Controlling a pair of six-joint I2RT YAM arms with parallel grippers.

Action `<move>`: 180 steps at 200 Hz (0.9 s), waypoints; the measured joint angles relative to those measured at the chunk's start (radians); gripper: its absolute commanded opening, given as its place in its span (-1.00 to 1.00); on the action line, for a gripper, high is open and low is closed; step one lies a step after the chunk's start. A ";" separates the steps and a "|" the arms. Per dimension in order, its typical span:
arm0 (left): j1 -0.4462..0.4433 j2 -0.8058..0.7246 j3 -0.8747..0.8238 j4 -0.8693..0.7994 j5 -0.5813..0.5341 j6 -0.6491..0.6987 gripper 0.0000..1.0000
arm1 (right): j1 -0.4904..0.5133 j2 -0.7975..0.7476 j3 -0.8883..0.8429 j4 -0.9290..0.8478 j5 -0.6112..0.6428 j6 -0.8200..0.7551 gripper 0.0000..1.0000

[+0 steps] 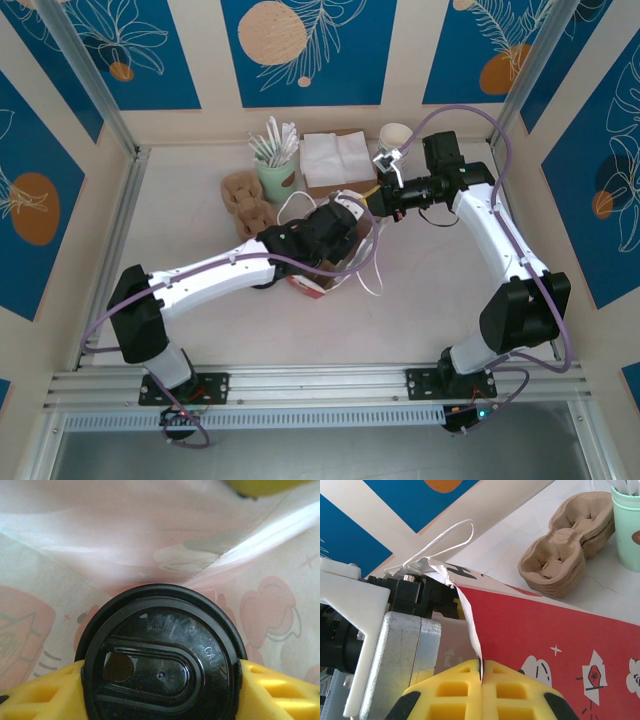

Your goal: Pack the takeout coffee

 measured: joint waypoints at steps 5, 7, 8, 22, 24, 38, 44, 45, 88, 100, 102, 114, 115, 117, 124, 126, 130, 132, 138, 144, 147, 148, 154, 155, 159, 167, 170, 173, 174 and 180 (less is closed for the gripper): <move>0.000 -0.001 0.000 0.000 0.002 0.000 0.24 | 0.000 0.000 0.000 0.000 0.000 0.000 -1.00; 0.000 -0.001 0.000 0.000 0.002 -0.001 0.24 | 0.000 0.000 0.000 0.000 0.000 0.000 -1.00; 0.000 -0.002 0.000 0.000 0.002 -0.002 0.24 | 0.000 0.000 0.000 0.000 0.000 0.000 -1.00; 0.000 -0.002 -0.002 0.000 0.003 -0.003 0.23 | 0.000 0.000 0.000 0.000 0.000 0.000 -1.00; 0.000 -0.002 -0.002 0.000 0.003 -0.003 0.23 | 0.000 0.000 0.000 0.000 0.000 0.000 -1.00; 0.000 -0.002 -0.003 0.001 0.003 -0.003 0.24 | 0.001 0.000 0.000 0.000 0.000 0.000 -1.00; 0.000 -0.002 -0.004 0.001 0.003 -0.003 0.24 | 0.002 0.000 0.000 0.000 0.000 -0.001 -1.00; 0.000 -0.002 -0.004 0.001 0.003 -0.003 0.24 | 0.002 0.000 0.000 0.000 0.000 -0.001 -1.00; 0.000 -0.002 -0.018 0.024 0.004 -0.015 0.23 | 0.003 0.000 0.000 0.001 0.003 -0.004 -1.00; 0.000 -0.002 -0.026 0.036 0.006 -0.020 0.23 | 0.003 0.000 0.000 0.000 0.005 -0.005 -1.00; 0.000 -0.002 -0.028 0.038 0.006 -0.021 0.23 | 0.003 0.000 0.000 0.000 0.006 -0.005 -1.00; 0.000 -0.002 -0.035 0.050 0.007 -0.023 0.23 | 0.003 0.000 0.000 0.000 0.010 -0.008 -1.00; 0.000 -0.002 -0.036 0.050 0.007 -0.023 0.23 | 0.003 0.000 0.000 0.000 0.011 -0.008 -1.00; 0.000 -0.002 -0.037 0.053 0.007 -0.023 0.23 | 0.003 0.000 0.000 0.000 0.011 -0.008 -1.00; 0.000 -0.002 -0.041 0.057 0.007 -0.025 0.23 | 0.004 0.000 0.000 0.000 0.014 -0.008 -1.00; 0.000 -0.002 -0.042 0.058 0.007 -0.026 0.23 | 0.005 0.000 0.000 0.000 0.015 -0.008 -1.00; 0.000 -0.002 -0.043 0.061 0.007 -0.027 0.22 | 0.005 0.000 0.000 0.000 0.016 -0.008 -1.00; 0.000 -0.002 -0.044 0.061 0.007 -0.027 0.23 | 0.006 0.000 0.000 0.001 0.018 -0.008 -1.00; 0.000 -0.002 -0.045 0.062 0.007 -0.029 0.23 | 0.006 0.000 0.000 0.000 0.020 -0.008 -1.00; 0.000 -0.002 -0.047 0.064 0.007 -0.030 0.23 | 0.006 0.000 0.000 0.001 0.023 -0.008 -1.00; 0.000 -0.002 -0.047 0.064 0.007 -0.030 0.23 | 0.006 0.000 0.000 0.001 0.023 -0.008 -1.00; 0.000 -0.002 -0.047 0.064 0.007 -0.030 0.23 | 0.007 0.000 0.000 0.001 0.023 -0.008 -1.00; 0.000 -0.002 -0.047 0.064 0.007 -0.030 0.23 | 0.007 0.000 0.000 0.001 0.023 -0.008 -1.00; 0.000 -0.002 -0.047 0.064 0.007 -0.030 0.23 | 0.007 0.000 0.000 0.001 0.023 -0.008 -1.00; 0.000 -0.002 -0.047 0.064 0.007 -0.030 0.23 | 0.007 0.000 0.000 0.001 0.023 -0.008 -1.00; 0.000 -0.002 -0.047 0.064 0.007 -0.031 0.23 | 0.007 0.000 0.000 0.001 0.023 -0.008 -1.00; 0.000 -0.002 -0.047 0.064 0.007 -0.031 0.23 | 0.007 0.000 0.000 0.001 0.023 -0.008 -1.00; 0.000 -0.002 -0.047 0.063 0.007 -0.031 0.23 | 0.007 0.000 0.000 0.001 0.024 -0.008 -1.00; 0.000 -0.002 -0.047 0.063 0.007 -0.031 0.23 | 0.007 0.000 0.000 0.001 0.024 -0.008 -1.00; 0.000 -0.002 -0.047 0.061 0.006 -0.032 0.23 | 0.008 0.000 0.000 0.001 0.024 -0.008 -1.00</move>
